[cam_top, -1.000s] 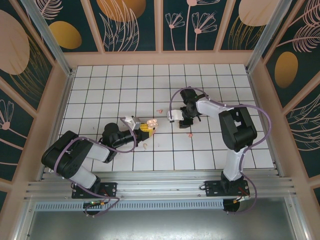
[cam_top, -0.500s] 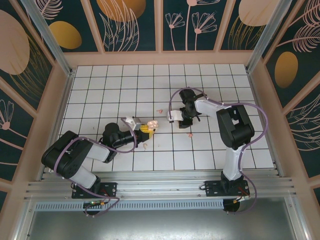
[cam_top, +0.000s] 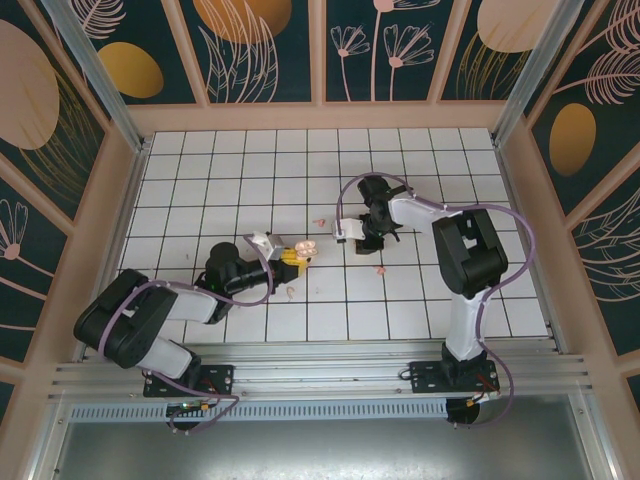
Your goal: Insert wireless bluetooth earbuds into charging case
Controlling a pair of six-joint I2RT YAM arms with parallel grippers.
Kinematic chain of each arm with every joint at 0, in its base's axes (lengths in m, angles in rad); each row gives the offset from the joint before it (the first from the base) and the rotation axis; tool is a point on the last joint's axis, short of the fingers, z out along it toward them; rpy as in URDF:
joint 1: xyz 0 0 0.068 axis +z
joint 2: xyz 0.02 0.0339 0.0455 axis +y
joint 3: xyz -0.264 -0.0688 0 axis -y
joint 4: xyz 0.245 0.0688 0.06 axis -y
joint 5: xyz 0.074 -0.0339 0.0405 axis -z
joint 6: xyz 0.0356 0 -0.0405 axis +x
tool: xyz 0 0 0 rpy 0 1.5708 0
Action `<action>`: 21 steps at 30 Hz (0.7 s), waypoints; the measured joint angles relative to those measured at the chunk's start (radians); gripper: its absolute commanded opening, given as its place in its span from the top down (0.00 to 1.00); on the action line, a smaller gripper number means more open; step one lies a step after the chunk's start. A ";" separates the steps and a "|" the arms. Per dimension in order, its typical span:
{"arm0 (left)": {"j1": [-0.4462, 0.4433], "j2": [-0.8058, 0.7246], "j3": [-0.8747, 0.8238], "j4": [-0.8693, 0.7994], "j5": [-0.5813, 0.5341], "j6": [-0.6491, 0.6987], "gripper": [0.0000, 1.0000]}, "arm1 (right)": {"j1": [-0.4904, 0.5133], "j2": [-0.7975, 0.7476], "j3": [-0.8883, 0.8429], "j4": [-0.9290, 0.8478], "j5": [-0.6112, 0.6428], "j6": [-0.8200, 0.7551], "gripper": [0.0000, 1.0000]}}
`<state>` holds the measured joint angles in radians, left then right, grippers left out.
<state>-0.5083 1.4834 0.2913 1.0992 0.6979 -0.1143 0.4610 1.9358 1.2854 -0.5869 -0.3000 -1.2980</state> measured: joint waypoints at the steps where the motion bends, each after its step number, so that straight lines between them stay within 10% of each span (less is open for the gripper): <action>1: 0.000 -0.010 0.005 -0.014 0.000 0.011 0.84 | -0.001 -0.021 -0.015 0.017 -0.021 0.016 0.78; 21: -0.116 -0.015 0.085 0.003 -0.038 0.122 0.85 | -0.189 -0.668 -0.612 0.774 -0.797 0.835 0.77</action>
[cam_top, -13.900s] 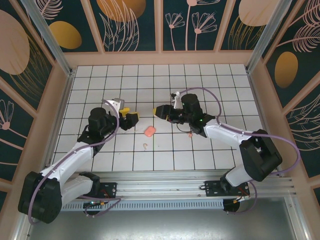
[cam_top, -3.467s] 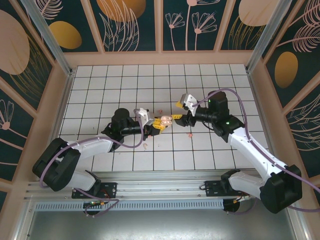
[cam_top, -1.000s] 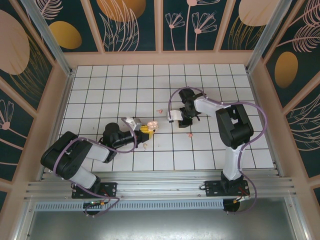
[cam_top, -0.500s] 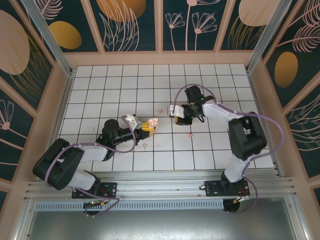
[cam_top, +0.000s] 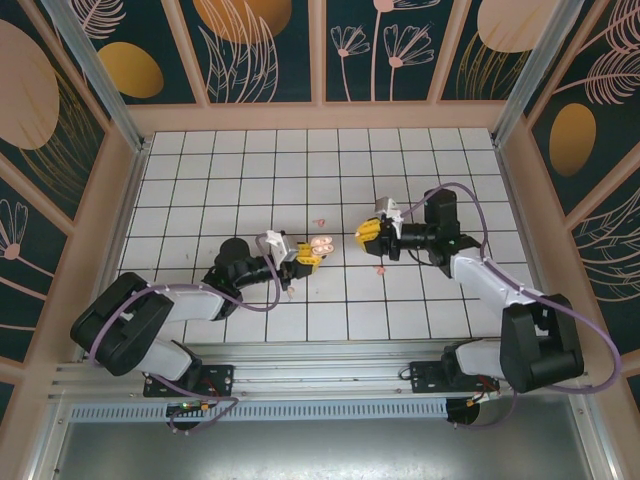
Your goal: Insert wireless bluetooth earbuds into charging case
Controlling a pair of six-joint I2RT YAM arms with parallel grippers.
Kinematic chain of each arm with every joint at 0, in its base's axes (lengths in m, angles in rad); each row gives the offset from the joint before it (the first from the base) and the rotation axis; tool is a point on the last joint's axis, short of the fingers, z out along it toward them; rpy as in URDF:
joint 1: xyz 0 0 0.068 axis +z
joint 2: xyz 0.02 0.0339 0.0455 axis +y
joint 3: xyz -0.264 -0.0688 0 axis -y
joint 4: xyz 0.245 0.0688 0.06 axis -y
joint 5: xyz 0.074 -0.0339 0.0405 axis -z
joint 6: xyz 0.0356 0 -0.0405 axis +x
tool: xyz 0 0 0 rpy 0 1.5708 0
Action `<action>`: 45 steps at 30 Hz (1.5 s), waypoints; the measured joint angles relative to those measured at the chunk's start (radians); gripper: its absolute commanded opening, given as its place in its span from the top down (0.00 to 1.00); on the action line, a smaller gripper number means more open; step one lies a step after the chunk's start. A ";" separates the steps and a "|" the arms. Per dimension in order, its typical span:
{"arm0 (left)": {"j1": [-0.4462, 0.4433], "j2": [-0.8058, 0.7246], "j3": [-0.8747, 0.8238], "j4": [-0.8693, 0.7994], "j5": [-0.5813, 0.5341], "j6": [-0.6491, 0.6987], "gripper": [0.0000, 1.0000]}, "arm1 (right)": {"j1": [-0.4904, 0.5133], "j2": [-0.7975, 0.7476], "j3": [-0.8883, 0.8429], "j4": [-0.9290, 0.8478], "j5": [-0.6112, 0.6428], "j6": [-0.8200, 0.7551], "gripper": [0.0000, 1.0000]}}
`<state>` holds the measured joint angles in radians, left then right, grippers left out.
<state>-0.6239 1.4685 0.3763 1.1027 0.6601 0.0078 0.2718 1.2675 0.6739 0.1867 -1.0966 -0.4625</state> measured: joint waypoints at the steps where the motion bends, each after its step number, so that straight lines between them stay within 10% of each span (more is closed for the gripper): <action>1: -0.002 0.006 0.000 0.010 -0.001 0.000 0.85 | 0.000 -0.015 -0.014 0.041 -0.016 0.045 0.76; 13: -0.014 0.055 0.031 0.104 -0.011 0.000 0.85 | 0.099 -0.089 -0.186 0.556 0.010 0.497 0.75; 45: -0.024 0.056 0.051 0.121 0.016 -0.001 0.85 | 0.182 0.029 -0.172 0.727 0.096 0.547 0.74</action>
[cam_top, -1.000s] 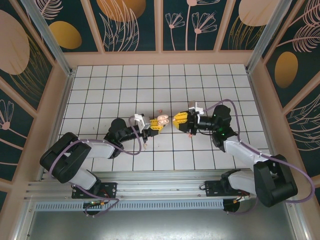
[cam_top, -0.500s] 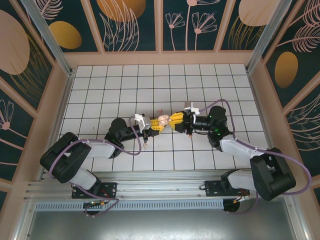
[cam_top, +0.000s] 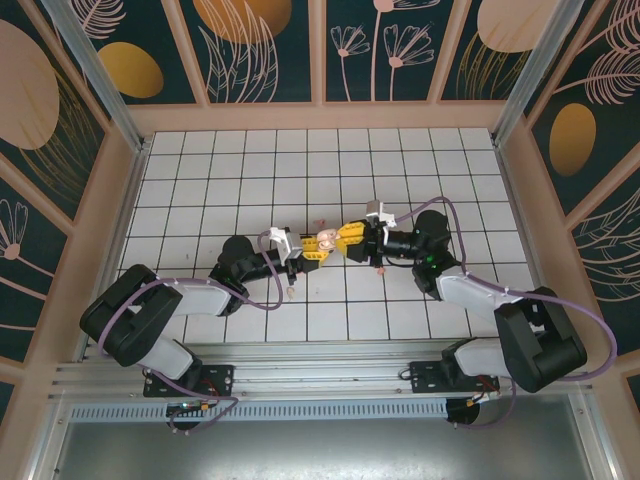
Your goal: Insert wireless bluetooth earbuds into charging case
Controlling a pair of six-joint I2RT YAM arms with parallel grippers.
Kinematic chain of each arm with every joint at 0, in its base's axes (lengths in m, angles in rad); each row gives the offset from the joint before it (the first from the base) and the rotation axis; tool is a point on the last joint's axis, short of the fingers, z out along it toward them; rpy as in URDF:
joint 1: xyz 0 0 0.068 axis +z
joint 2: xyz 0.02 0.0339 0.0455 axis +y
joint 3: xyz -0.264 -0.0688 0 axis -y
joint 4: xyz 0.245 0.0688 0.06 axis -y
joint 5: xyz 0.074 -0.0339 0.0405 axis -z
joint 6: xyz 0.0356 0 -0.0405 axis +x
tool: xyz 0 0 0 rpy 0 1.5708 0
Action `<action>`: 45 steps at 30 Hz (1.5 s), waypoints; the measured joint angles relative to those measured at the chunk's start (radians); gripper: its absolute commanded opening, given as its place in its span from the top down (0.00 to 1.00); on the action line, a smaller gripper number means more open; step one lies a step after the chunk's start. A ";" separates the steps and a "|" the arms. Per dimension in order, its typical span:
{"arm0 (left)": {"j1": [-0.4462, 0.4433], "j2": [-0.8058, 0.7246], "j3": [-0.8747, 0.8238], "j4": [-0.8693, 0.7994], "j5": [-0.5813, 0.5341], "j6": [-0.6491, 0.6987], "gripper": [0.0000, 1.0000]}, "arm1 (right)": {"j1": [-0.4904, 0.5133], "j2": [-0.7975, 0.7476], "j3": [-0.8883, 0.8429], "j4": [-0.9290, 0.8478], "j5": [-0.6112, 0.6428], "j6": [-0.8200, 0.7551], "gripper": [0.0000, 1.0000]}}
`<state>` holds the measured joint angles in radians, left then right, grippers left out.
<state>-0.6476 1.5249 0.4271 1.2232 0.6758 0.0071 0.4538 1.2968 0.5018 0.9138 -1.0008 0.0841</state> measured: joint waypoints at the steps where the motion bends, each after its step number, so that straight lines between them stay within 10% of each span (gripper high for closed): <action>1: 0.000 0.000 0.000 0.000 0.000 0.000 0.85 | 0.000 0.000 0.000 0.000 0.005 0.000 0.75; 45: 0.000 -0.034 0.013 -0.046 0.015 0.005 0.83 | -0.007 -0.045 0.053 -0.245 -0.018 -0.157 0.64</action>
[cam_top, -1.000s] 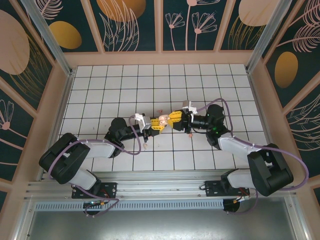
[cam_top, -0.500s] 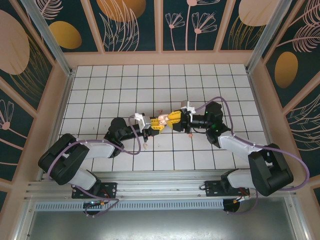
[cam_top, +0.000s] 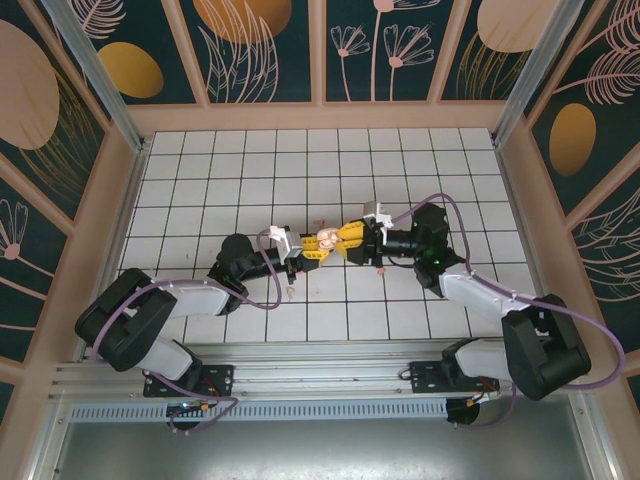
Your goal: Insert wireless bluetooth earbuds into charging case
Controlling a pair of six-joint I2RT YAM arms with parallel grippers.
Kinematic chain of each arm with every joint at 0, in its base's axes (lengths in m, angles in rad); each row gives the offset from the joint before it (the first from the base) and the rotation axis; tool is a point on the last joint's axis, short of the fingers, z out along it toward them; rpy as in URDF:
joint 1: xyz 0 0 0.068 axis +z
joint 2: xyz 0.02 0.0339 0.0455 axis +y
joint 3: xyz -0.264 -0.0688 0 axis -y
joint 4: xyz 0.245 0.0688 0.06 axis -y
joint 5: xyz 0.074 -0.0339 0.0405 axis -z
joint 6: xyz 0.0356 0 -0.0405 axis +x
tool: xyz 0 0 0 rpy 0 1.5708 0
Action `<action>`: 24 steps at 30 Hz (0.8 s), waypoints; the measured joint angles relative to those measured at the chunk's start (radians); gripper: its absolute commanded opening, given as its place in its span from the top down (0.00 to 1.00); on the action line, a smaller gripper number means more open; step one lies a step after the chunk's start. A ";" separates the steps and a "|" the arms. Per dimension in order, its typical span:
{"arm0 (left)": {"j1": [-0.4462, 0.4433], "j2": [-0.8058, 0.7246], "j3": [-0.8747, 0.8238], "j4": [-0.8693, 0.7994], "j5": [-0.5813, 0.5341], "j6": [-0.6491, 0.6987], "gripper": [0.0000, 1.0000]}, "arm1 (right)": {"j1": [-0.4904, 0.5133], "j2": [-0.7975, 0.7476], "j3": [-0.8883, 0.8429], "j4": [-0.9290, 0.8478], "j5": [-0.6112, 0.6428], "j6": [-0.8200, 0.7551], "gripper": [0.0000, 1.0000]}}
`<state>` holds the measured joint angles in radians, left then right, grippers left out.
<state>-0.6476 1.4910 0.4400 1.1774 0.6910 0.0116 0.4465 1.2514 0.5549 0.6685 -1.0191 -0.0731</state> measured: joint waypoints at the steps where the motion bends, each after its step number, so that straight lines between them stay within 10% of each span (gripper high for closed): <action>1: 0.000 0.000 0.000 -0.003 0.000 0.002 0.84 | -0.001 -0.004 0.000 -0.003 0.000 0.000 0.64; 24: 0.000 -0.001 0.008 -0.031 -0.001 0.011 0.84 | -0.003 -0.101 0.019 -0.125 -0.006 -0.081 0.67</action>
<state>-0.6476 1.4902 0.4480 1.1465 0.6899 0.0231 0.4438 1.1503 0.5739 0.5438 -1.0252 -0.1539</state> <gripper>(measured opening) 0.186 0.336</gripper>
